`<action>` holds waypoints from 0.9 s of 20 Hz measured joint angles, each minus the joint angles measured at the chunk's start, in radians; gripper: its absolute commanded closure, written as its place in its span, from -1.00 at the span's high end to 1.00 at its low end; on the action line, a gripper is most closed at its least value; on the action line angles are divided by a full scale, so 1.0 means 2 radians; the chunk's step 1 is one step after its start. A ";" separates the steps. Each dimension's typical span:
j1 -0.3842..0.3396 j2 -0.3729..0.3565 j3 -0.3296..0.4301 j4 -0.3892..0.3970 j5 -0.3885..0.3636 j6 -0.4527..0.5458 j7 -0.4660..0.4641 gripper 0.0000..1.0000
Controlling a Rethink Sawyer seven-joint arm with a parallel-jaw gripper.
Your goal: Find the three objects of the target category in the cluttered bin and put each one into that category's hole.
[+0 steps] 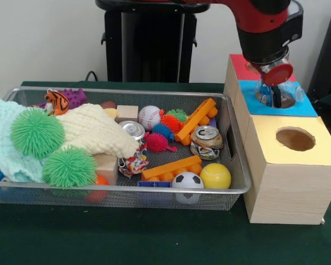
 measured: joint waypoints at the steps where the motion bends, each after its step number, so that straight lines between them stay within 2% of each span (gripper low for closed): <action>1: 0.002 -0.001 -0.001 0.000 -0.002 -0.004 0.000 1.00; 5: 0.014 -0.013 -0.006 0.002 -0.018 -0.043 0.000 1.00; 9: 0.014 -0.035 -0.005 0.025 -0.034 -0.084 0.000 1.00; 12: 0.012 -0.045 -0.005 0.034 -0.038 -0.093 0.000 1.00; 18: 0.008 -0.088 -0.014 0.047 -0.045 -0.085 0.000 1.00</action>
